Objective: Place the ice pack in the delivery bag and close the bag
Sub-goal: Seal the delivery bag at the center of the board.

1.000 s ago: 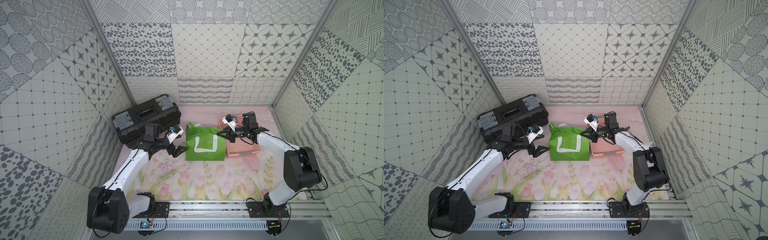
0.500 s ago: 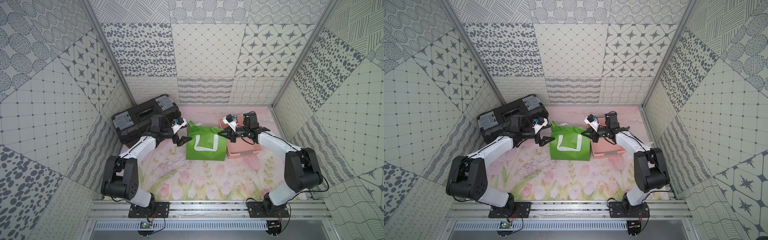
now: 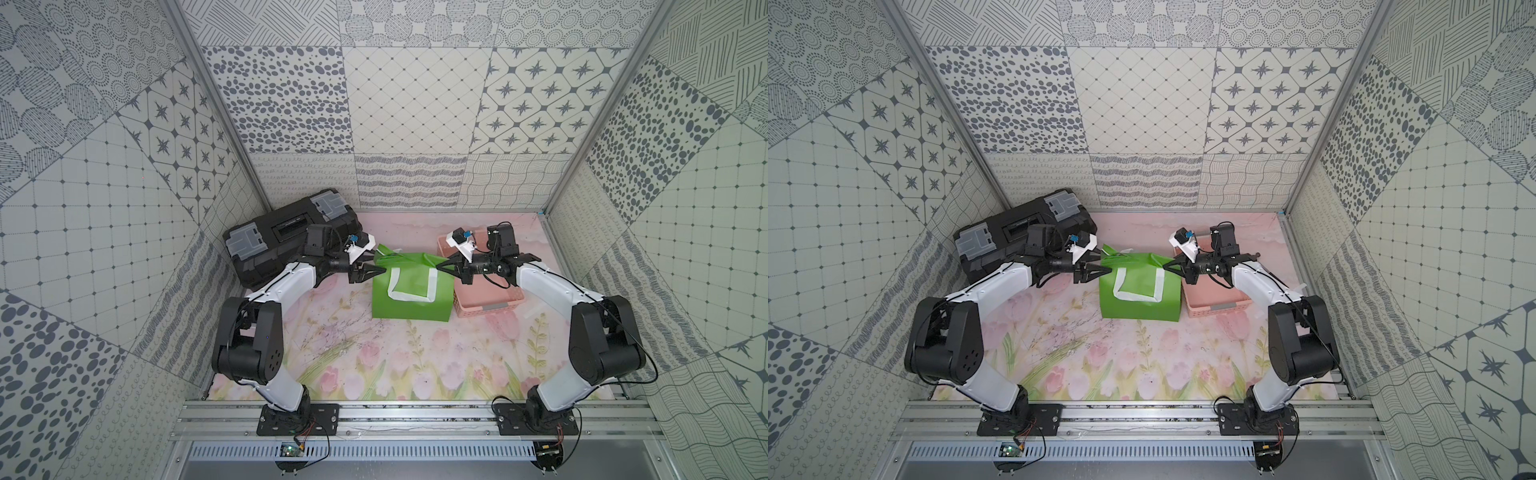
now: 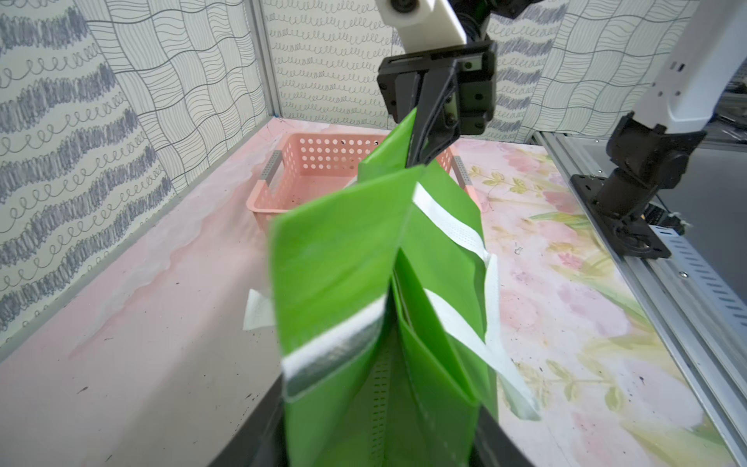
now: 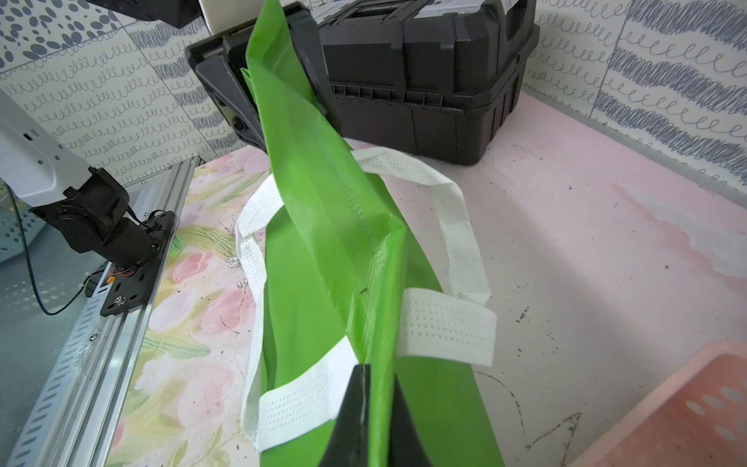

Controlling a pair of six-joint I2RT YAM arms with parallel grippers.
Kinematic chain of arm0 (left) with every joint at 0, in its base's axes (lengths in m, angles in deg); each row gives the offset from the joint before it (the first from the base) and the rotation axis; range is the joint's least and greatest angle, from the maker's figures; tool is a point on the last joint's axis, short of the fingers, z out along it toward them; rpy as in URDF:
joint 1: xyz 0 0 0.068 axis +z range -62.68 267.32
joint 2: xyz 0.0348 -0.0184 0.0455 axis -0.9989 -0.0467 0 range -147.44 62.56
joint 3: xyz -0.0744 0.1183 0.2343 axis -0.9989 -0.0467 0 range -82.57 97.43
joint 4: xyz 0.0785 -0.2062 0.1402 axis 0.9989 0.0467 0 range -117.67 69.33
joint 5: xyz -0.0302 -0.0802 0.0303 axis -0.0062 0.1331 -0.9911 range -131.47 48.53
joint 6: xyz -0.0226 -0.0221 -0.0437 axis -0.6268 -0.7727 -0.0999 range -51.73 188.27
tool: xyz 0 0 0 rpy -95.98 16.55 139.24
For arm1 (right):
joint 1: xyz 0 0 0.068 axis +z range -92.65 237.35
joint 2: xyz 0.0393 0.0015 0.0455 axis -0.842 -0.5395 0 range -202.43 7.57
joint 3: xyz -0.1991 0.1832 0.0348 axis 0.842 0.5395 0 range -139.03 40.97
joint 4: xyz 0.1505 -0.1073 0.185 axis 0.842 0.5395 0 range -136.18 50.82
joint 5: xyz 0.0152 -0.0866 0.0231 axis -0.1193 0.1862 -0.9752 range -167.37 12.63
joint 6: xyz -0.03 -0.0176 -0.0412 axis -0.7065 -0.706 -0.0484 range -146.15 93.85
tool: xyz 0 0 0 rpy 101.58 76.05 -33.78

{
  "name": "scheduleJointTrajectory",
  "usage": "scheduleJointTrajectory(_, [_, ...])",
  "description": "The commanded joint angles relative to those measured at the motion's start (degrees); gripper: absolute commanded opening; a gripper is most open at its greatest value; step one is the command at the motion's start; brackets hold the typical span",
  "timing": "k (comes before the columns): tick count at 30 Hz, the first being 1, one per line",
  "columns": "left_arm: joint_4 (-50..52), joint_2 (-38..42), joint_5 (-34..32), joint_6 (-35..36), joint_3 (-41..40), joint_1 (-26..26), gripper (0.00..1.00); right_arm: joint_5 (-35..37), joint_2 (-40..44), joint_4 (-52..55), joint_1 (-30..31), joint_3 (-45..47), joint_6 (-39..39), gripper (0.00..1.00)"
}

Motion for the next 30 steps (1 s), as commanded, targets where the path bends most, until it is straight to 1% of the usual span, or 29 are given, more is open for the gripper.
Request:
scheduleJointTrajectory(1, [4.8, 1.6, 4.1, 4.0, -1.4, 0.1, 0.39, 2.0, 1.4, 0.9, -1.4, -1.1, -0.3, 0.01])
scheduleJointTrajectory(3, [4.2, 2.3, 3.5, 3.0, -2.2, 0.1, 0.25, 2.2, 1.6, 0.9, -1.8, -1.0, -0.1, 0.01])
scheduleJointTrajectory(5, [2.8, 2.6, 3.0, 1.9, -3.1, 0.2, 0.14, 2.5, 1.9, 0.9, -2.1, -1.0, -0.2, 0.01])
scheduleJointTrajectory(8, [1.6, 3.3, 2.4, 0.7, -3.7, 0.2, 0.02, 2.9, 3.1, 0.9, -2.3, -1.3, 0.2, 0.02])
scheduleJointTrajectory(9, [1.3, 3.5, 2.4, 0.3, -3.9, 0.1, 0.00, 3.2, 3.9, 0.8, -2.4, -1.4, 0.5, 0.05])
scheduleJointTrajectory(10, [0.8, 3.8, 2.3, 0.0, -4.0, 0.0, 0.00, 3.9, 4.6, 0.9, -2.4, -1.4, 0.7, 0.12])
scheduleJointTrajectory(13, [-2.0, 5.1, 0.8, -1.3, -5.3, -0.5, 0.00, 6.1, 7.4, 1.4, -2.6, -1.8, 1.5, 0.24])
scheduleJointTrajectory(14, [-2.5, 5.5, -0.1, -1.3, -5.8, -0.9, 0.00, 7.2, 8.5, 1.8, -2.7, -2.3, 2.3, 0.32])
scheduleJointTrajectory(15, [-3.1, 5.9, -0.7, -1.3, -6.3, -1.4, 0.00, 7.9, 9.7, 2.5, -2.7, -3.1, 2.6, 0.43])
scheduleJointTrajectory(16, [-3.3, 6.2, -0.9, -1.1, -6.5, -1.8, 0.00, 8.9, 10.5, 3.4, -2.7, -4.0, 2.9, 0.51])
scheduleJointTrajectory(19, [-4.0, 6.5, -2.1, -1.1, -7.1, -3.1, 0.00, 11.0, 12.6, 6.0, -2.2, -7.4, 4.8, 0.63])
scheduleJointTrajectory(22, [-4.8, 6.3, -2.6, -1.4, -7.3, -3.8, 0.00, 13.5, 12.1, 8.7, 0.8, -10.3, 3.4, 0.70])
scheduleJointTrajectory(24, [-5.5, 6.2, -2.7, -1.7, -7.3, -3.8, 0.00, 15.9, 10.3, 10.5, 3.3, -12.3, 1.7, 0.73])
scheduleJointTrajectory(30, [-6.1, 5.6, -2.3, -1.9, -7.0, -3.9, 0.00, 20.6, 2.3, 11.7, 10.1, -18.7, 2.0, 0.73])
